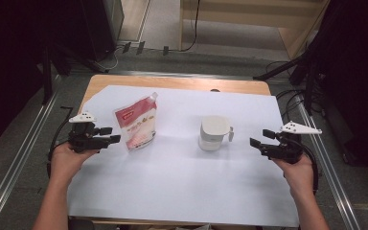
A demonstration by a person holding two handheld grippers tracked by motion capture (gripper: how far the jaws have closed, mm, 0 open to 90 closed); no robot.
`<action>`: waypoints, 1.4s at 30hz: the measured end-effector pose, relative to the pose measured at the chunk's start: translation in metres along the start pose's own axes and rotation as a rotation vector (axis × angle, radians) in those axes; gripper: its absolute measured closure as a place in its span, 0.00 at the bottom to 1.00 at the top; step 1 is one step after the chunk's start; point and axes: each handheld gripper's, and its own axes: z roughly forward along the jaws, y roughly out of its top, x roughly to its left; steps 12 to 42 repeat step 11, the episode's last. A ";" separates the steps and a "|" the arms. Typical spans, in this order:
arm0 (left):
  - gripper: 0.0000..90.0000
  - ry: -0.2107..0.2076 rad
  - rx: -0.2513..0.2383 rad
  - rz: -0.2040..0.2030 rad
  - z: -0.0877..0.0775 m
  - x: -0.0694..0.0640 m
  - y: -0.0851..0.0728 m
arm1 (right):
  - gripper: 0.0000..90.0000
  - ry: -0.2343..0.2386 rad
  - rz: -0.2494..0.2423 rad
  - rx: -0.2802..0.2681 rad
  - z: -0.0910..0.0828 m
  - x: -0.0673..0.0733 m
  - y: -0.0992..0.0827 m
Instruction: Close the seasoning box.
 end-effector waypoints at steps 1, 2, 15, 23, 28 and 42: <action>0.51 0.000 -0.001 0.005 0.000 0.001 0.000 | 0.32 -0.001 0.002 -0.003 0.000 -0.001 -0.001; 0.51 0.002 -0.002 0.003 0.000 0.000 0.000 | 0.31 -0.008 0.012 -0.002 0.001 -0.002 -0.002; 0.50 0.003 0.008 0.001 0.000 0.003 0.000 | 0.30 -0.020 -0.001 0.011 0.006 -0.001 -0.003; 0.50 0.003 0.008 0.001 0.000 0.003 0.000 | 0.30 -0.020 -0.001 0.011 0.006 -0.001 -0.003; 0.50 0.003 0.008 0.001 0.000 0.003 0.000 | 0.30 -0.020 -0.001 0.011 0.006 -0.001 -0.003; 0.50 0.003 0.008 0.001 0.000 0.003 0.000 | 0.30 -0.020 -0.001 0.011 0.006 -0.001 -0.003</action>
